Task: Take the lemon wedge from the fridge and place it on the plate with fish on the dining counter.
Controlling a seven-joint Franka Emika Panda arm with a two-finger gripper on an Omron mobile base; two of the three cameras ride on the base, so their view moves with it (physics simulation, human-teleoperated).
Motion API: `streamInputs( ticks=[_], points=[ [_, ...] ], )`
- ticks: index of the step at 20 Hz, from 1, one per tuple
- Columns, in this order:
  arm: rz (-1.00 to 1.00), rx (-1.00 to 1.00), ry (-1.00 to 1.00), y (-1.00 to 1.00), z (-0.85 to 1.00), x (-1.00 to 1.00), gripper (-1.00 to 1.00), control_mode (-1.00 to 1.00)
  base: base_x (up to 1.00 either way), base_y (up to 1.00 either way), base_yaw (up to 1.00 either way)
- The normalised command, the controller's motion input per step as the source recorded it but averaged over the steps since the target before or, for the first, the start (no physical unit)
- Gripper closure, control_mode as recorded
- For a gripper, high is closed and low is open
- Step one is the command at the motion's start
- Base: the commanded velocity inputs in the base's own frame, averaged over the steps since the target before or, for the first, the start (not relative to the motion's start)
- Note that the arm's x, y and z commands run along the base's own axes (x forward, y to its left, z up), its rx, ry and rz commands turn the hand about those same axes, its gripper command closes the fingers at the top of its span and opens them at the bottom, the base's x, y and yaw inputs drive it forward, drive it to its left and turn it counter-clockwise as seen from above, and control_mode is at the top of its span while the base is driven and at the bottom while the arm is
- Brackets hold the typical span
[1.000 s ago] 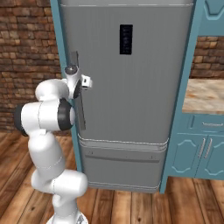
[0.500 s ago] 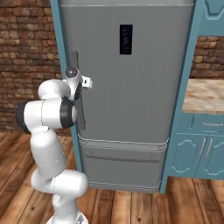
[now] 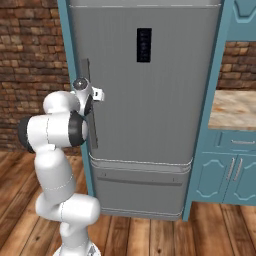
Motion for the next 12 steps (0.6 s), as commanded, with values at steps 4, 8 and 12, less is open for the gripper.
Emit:
streamInputs(
  ticks=[4,8,12],
  points=[
    [0.00,0.00,0.00,0.00,0.00,0.00,1.00,-1.00,0.00,0.00,0.00],
    [-0.02,0.00,0.00,0.00,0.00,-0.21,1.00,-1.00,0.00,0.00,0.00],
    [-0.08,0.00,0.00,-0.04,0.00,-0.63,1.00,-1.00,0.00,0.00,0.00]
  ],
)
